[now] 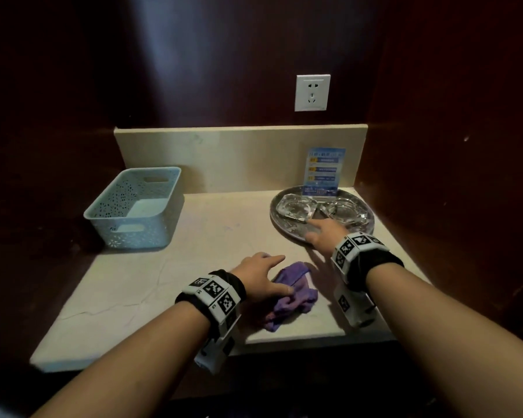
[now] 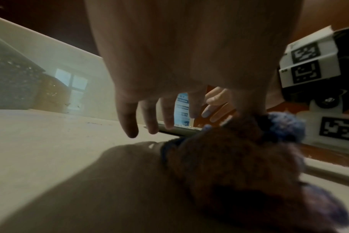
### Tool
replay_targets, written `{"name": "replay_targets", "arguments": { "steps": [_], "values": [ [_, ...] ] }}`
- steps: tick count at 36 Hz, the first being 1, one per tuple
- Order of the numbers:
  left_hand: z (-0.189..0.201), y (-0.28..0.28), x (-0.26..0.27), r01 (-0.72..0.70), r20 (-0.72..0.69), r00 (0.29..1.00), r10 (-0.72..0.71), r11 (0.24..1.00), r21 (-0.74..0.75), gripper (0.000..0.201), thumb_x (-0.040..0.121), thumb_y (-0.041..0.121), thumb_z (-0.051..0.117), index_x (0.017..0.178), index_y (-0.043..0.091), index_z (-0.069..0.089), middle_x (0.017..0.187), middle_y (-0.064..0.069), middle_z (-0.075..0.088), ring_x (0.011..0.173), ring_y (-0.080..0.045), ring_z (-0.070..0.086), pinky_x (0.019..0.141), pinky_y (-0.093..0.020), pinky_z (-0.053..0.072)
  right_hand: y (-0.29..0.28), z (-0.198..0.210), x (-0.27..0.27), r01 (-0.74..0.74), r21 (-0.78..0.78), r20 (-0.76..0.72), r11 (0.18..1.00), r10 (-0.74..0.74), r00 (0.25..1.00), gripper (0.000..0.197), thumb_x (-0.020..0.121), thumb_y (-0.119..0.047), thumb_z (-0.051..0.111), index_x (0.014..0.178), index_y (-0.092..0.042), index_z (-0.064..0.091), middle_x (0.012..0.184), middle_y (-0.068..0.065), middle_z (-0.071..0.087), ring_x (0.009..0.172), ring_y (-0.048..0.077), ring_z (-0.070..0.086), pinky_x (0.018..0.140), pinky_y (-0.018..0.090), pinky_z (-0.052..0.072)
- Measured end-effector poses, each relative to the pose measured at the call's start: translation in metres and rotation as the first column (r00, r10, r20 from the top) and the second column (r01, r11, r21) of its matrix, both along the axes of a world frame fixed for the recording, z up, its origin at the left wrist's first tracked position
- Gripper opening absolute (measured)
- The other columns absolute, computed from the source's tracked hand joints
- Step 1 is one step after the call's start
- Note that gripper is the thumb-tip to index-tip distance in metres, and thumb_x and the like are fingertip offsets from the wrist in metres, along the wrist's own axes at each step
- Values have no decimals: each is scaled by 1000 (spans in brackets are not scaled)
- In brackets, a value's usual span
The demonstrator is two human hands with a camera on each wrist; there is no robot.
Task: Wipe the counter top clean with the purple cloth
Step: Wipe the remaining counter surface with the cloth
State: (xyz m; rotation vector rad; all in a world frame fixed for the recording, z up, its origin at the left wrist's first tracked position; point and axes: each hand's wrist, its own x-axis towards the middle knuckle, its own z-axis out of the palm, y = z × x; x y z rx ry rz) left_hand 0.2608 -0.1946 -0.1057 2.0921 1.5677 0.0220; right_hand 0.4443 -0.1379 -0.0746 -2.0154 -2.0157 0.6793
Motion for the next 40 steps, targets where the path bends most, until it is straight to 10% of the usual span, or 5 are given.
{"name": "replay_targets", "arguments": {
  "steps": [10,16,25,40],
  "values": [
    [-18,-36,48,-123,-20,992,125,989,76,80,73,70,53,141,33,32,145,-5,36,132,-30,39,110,-43,36,-48,-19,34,-149,-127,115,981,164,980,44,94,-35,54,138,-29,49,144,1,47,129,22,47,103,27,36],
    [-31,-39,56,-179,-154,967,201,973,148,75,81,64,48,145,33,24,153,-3,24,137,-30,28,113,-46,29,-58,-39,35,-224,-221,258,949,279,925,63,95,-41,50,150,-25,25,159,5,15,141,29,28,114,37,27],
    [-39,-35,57,-224,-134,957,259,947,228,59,84,59,46,134,28,38,148,-1,32,133,-30,29,110,-45,31,-45,-44,21,-274,-235,363,932,346,865,45,92,-49,49,127,-21,44,134,13,39,124,39,40,101,48,37],
    [-33,-7,34,-207,-126,961,245,944,257,34,94,38,44,118,18,55,119,-10,43,111,-32,43,92,-45,44,-15,-45,-17,-273,-298,425,915,384,820,59,90,-58,42,141,-30,31,155,12,17,133,48,30,103,51,31]
  ]
}}
